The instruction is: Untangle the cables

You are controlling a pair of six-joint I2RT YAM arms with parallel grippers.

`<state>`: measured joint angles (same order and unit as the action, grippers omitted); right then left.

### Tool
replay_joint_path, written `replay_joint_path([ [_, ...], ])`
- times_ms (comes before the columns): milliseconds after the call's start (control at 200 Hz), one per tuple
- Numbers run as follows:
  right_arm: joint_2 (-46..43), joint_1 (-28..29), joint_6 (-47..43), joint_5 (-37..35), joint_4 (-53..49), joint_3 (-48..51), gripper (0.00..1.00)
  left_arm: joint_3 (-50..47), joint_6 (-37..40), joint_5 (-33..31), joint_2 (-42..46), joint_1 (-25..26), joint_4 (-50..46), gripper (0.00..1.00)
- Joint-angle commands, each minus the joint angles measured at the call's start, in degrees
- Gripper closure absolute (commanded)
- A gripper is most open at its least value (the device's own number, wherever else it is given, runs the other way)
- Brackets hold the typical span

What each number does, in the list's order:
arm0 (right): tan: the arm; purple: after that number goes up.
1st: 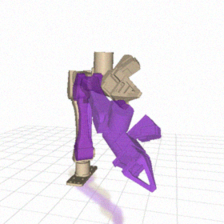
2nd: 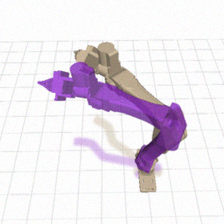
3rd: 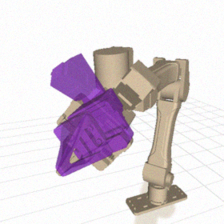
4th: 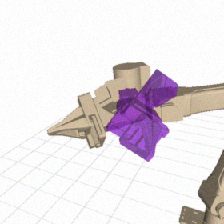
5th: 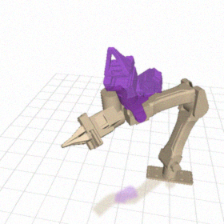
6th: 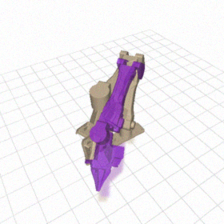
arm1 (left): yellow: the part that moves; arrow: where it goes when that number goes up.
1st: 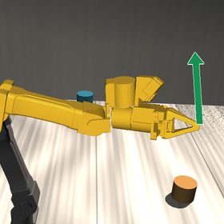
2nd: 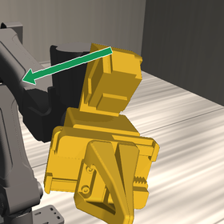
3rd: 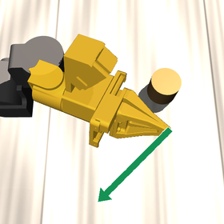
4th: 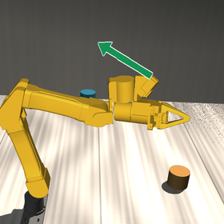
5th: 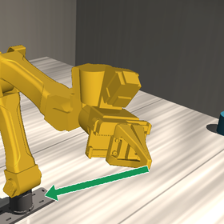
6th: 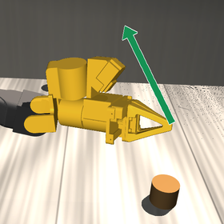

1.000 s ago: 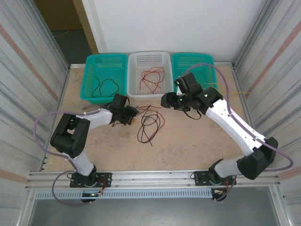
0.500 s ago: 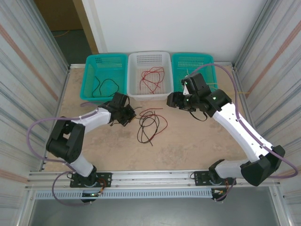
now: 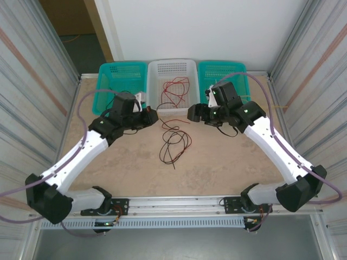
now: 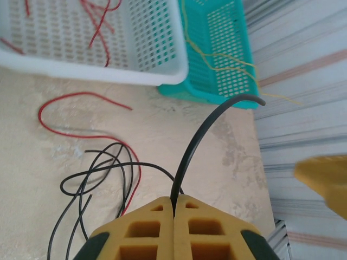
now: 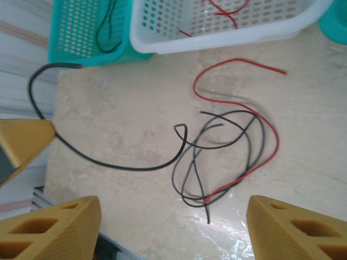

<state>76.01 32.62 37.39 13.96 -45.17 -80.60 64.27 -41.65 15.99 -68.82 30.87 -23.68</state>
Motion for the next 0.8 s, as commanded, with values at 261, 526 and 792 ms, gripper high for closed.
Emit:
replay_joint_path([
  [261, 6.13, 5.95, 12.87, 9.12, 15.8, -10.04, 0.2, 1.46, 12.15, -3.17, 7.53, 3.97, -1.6, 1.0],
  [526, 9.1, 10.17, 18.66, -1.19, 9.72, -15.73, 0.22, 3.25, 14.97, -17.52, 7.27, 10.72, 0.74, 1.0],
  [792, 9.72, 11.59, 22.47, -4.54, 8.39, -14.97, 0.22, 1.32, 16.24, -27.04, 8.26, 15.21, 5.78, 1.0],
])
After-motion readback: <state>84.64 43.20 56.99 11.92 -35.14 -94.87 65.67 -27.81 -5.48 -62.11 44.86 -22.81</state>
